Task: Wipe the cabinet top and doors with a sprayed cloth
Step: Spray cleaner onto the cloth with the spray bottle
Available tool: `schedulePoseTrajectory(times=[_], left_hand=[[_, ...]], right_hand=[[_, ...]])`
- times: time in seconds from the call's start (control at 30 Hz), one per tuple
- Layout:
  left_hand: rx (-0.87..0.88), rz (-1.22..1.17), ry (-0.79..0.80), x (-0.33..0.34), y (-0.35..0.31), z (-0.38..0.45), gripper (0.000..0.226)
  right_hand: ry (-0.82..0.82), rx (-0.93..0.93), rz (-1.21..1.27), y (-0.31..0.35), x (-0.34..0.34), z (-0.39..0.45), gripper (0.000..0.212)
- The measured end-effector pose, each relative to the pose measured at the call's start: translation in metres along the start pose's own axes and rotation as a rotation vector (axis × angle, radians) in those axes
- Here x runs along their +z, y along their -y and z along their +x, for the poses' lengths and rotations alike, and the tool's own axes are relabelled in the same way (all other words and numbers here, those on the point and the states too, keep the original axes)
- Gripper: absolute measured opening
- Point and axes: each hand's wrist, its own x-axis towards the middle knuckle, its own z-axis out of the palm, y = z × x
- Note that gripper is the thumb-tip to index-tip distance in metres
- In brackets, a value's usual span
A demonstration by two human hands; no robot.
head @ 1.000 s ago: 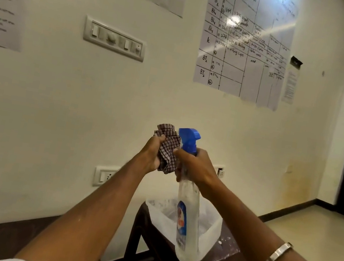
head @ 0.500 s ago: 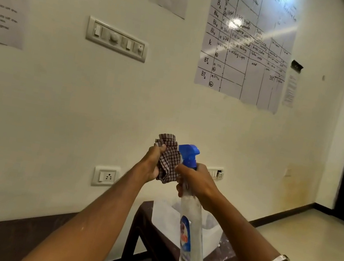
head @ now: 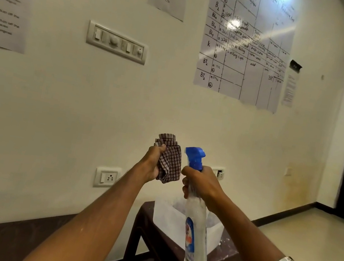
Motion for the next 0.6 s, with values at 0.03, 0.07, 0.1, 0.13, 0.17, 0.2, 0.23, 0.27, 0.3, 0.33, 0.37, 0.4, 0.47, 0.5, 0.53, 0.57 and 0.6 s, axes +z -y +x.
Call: schedulePoseTrajectory(times=[0.03,0.07,0.1,0.13,0.17,0.2,0.23,0.27,0.3,0.33,0.37,0.4,0.47,0.5,0.53,0.57,0.6], left_hand=[[0.001,-0.002,0.001,0.000,-0.001,0.000,0.036],[0.001,-0.003,-0.001,0.000,-0.001,0.000,0.036],[0.001,-0.004,-0.004,-0.001,-0.001,0.000,0.036],[0.000,-0.004,-0.007,-0.001,-0.002,-0.001,0.036],[0.000,-0.002,-0.010,-0.001,-0.002,-0.001,0.036],[0.002,0.001,-0.013,-0.002,-0.002,-0.002,0.035],[0.005,0.004,-0.015,-0.002,-0.002,-0.002,0.034],[0.009,0.008,-0.014,-0.002,-0.001,-0.003,0.034],[0.011,0.010,-0.011,-0.002,-0.001,-0.003,0.034],[0.011,0.010,-0.009,-0.002,0.000,-0.003,0.034],[0.008,0.006,-0.007,-0.003,0.000,-0.003,0.034],[0.003,0.001,-0.005,-0.004,0.001,-0.003,0.034],[-0.001,0.000,0.004,-0.007,0.002,-0.003,0.034],[-0.001,0.002,0.007,-0.008,0.002,-0.003,0.034],[-0.002,0.005,0.010,-0.010,0.002,-0.003,0.034],[-0.001,0.008,0.011,-0.011,0.002,-0.003,0.034],[0.000,0.010,0.012,-0.012,0.002,-0.003,0.033]], right_hand=[[0.008,-0.003,-0.013,-0.001,0.001,-0.001,0.013],[0.019,-0.006,-0.013,-0.001,0.002,-0.003,0.013],[0.037,-0.009,-0.003,-0.003,0.003,-0.005,0.014],[0.061,-0.013,0.012,-0.004,0.005,-0.006,0.017],[0.088,-0.015,0.024,-0.006,0.007,-0.008,0.021],[0.113,-0.010,0.029,-0.007,0.010,-0.011,0.024],[0.135,-0.002,0.028,-0.009,0.012,-0.013,0.024],[0.152,0.007,0.024,-0.011,0.015,-0.015,0.022],[0.162,0.013,0.020,-0.012,0.017,-0.017,0.019],[0.160,0.015,0.018,-0.014,0.019,-0.018,0.017],[0.145,0.014,0.018,-0.015,0.020,-0.018,0.016],[0.122,0.010,0.022,-0.016,0.019,-0.018,0.016],[0.072,0.003,0.038,-0.019,0.016,-0.018,0.018],[0.057,0.004,0.046,-0.019,0.014,-0.017,0.020],[0.050,0.009,0.049,-0.020,0.012,-0.017,0.021],[0.049,0.016,0.044,-0.021,0.010,-0.018,0.021],[0.050,0.023,0.029,-0.021,0.009,-0.017,0.018]])
